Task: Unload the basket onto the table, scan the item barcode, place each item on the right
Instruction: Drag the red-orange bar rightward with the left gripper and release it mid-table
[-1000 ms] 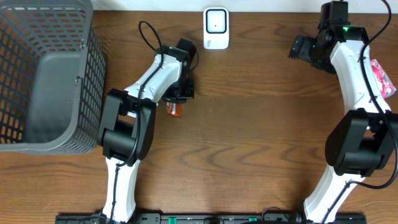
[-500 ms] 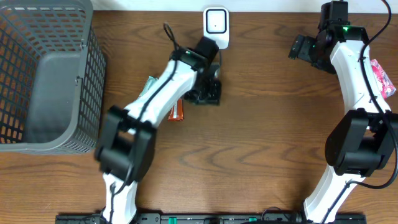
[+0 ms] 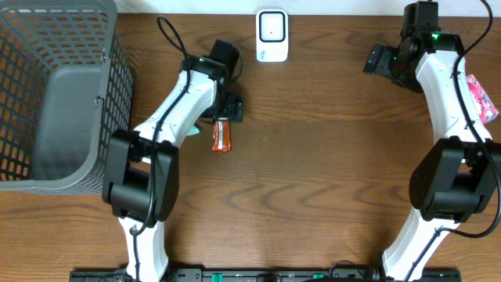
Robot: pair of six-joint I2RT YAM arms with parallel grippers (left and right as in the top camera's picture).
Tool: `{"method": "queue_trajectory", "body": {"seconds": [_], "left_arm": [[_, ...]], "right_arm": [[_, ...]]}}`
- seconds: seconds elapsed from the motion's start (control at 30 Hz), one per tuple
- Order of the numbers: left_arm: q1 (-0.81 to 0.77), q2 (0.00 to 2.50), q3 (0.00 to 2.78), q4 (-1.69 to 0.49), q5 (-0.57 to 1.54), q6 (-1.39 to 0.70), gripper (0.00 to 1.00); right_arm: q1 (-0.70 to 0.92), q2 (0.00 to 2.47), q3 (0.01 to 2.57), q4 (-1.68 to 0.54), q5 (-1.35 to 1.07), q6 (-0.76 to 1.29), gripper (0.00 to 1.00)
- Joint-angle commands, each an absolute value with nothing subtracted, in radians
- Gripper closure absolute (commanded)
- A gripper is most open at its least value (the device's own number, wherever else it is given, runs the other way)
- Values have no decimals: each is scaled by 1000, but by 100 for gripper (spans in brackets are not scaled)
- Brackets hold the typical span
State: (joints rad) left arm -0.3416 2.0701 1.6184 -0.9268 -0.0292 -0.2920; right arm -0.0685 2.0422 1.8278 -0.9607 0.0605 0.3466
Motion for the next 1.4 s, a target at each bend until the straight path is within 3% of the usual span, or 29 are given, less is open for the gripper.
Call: {"method": "queue_trajectory", "body": {"seconds": [0.0, 0.1, 0.4, 0.5, 0.6, 0.9, 0.93, 0.97, 1.0, 1.1, 1.17, 1.3, 1.37], "left_arm": [[-322, 2106, 1582, -896, 20, -308, 6], [-321, 2115, 1551, -849, 99, -301, 9], [-355, 2120, 1486, -760, 173, -301, 46], [-374, 2127, 1452, -735, 177, -302, 52], [-403, 2130, 1422, -712, 218, -301, 92], [-551, 2112, 1489, -706, 354, -210, 92], [-566, 2108, 1499, -704, 350, -211, 92], [-577, 2104, 1515, -705, 350, -211, 60], [-581, 2104, 1527, -705, 351, -212, 45], [-573, 2096, 1562, -720, 351, -220, 21], [-551, 2081, 1589, -751, 351, -219, 13], [-482, 2019, 1633, -813, 351, -219, 10], [-424, 1955, 1634, -830, 349, -218, 0]], "right_arm": [[-70, 2041, 1831, -962, 73, 332, 1], [-70, 2041, 1831, -962, 73, 332, 1], [-70, 2041, 1831, -961, 73, 332, 1], [-70, 2041, 1831, -961, 73, 332, 1], [-70, 2041, 1831, -961, 73, 332, 1], [-70, 2041, 1831, -962, 73, 332, 1], [-70, 2041, 1831, -962, 73, 332, 1], [-70, 2041, 1831, -962, 73, 332, 1], [-70, 2041, 1831, -961, 73, 332, 1], [-70, 2041, 1831, -961, 73, 332, 1], [-70, 2041, 1831, -961, 73, 332, 1], [-70, 2041, 1831, -961, 73, 332, 1], [-70, 2041, 1831, -961, 73, 332, 1]]}}
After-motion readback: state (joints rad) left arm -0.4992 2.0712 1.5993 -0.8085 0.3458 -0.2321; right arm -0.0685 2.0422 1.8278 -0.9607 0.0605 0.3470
